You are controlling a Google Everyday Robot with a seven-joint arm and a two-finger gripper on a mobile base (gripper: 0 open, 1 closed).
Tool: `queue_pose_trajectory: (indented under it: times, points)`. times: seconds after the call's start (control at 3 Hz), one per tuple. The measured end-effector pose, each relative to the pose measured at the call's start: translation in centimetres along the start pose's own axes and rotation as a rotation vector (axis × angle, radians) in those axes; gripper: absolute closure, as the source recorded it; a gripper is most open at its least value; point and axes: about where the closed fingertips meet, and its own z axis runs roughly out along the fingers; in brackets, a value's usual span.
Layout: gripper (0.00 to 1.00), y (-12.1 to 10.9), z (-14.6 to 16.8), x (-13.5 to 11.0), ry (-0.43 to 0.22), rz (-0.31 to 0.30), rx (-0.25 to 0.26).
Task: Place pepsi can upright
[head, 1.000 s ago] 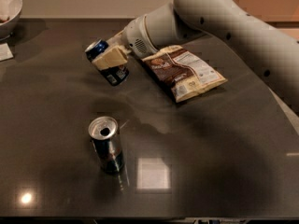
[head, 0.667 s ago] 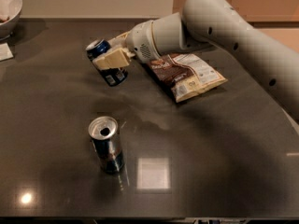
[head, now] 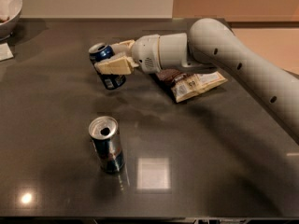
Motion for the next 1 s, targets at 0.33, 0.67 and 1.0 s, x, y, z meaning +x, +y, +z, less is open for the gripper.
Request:
queue_pose_trajectory:
  times: [0.33, 0.67, 1.0]
  points:
    - [1.0, -0.24, 0.1, 0.64, -0.067, 0.006, 0.004]
    - [1.0, -0.29, 0.27, 1.16, -0.136, 0.013, -0.004]
    - [0.84, -0.26, 0.5, 1.64, -0.178, 0.022, -0.007]
